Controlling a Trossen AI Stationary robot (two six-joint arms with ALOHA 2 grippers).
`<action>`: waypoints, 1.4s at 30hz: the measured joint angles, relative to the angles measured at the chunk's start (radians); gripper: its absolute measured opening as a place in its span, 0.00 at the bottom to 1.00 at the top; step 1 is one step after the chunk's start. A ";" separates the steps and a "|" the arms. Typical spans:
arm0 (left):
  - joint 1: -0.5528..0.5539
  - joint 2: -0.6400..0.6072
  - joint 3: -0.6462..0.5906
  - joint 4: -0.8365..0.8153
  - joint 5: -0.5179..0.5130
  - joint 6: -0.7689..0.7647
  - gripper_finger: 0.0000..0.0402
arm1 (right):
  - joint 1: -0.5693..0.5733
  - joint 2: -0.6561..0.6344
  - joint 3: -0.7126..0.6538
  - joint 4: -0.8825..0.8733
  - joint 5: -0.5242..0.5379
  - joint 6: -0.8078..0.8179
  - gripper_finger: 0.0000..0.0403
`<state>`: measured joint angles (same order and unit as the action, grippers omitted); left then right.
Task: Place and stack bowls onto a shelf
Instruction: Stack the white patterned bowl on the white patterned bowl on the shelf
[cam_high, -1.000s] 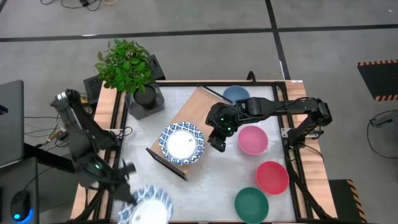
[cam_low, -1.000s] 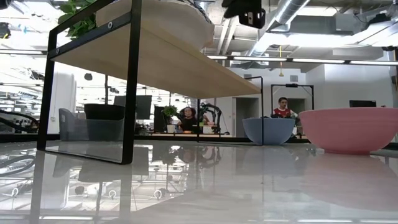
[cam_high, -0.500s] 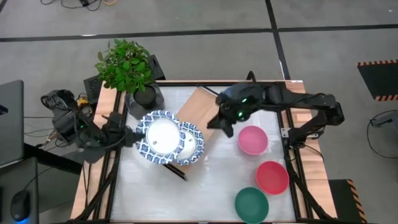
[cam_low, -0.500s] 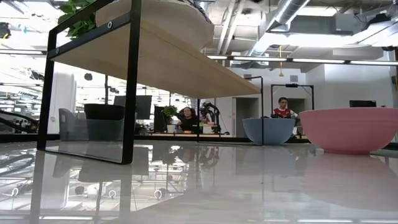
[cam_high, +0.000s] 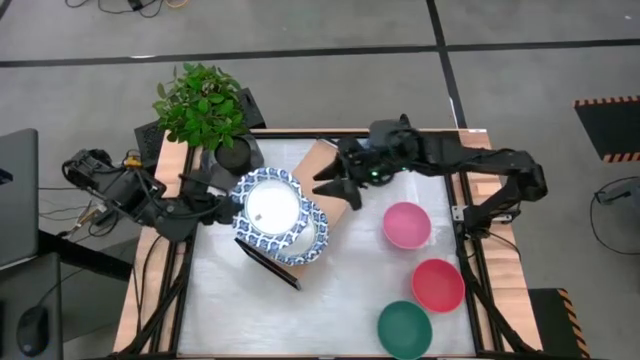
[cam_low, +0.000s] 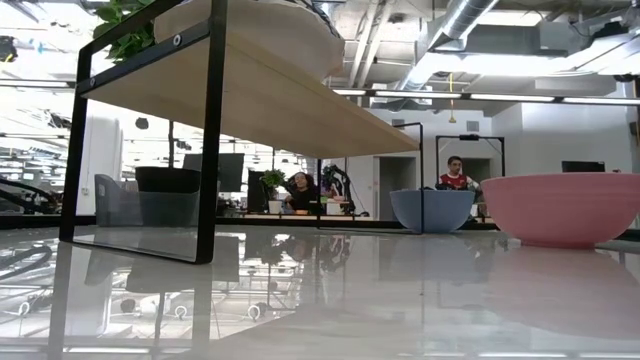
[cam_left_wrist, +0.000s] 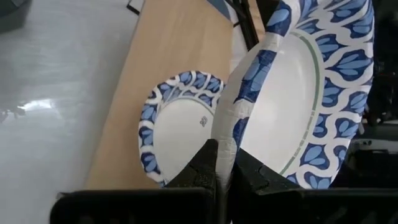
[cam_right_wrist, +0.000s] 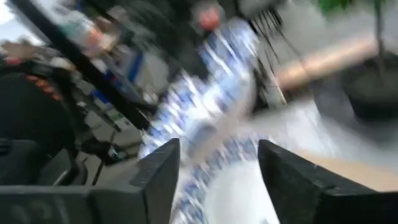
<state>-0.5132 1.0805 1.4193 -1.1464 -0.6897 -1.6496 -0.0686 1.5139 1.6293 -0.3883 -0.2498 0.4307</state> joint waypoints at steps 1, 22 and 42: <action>0.005 0.000 0.000 -0.001 0.002 0.000 0.00 | -0.008 0.005 -0.004 -0.017 -0.002 0.021 0.63; 0.112 0.001 0.000 -0.006 -0.004 0.124 0.00 | -0.013 0.062 0.000 0.075 0.033 0.040 0.64; 0.112 0.002 0.000 0.012 -0.036 0.157 0.00 | -0.025 0.102 0.000 0.077 0.097 0.086 0.41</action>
<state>-0.4007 1.0821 1.4193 -1.1348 -0.7261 -1.4921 -0.0937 1.6161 1.6295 -0.3113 -0.1524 0.5167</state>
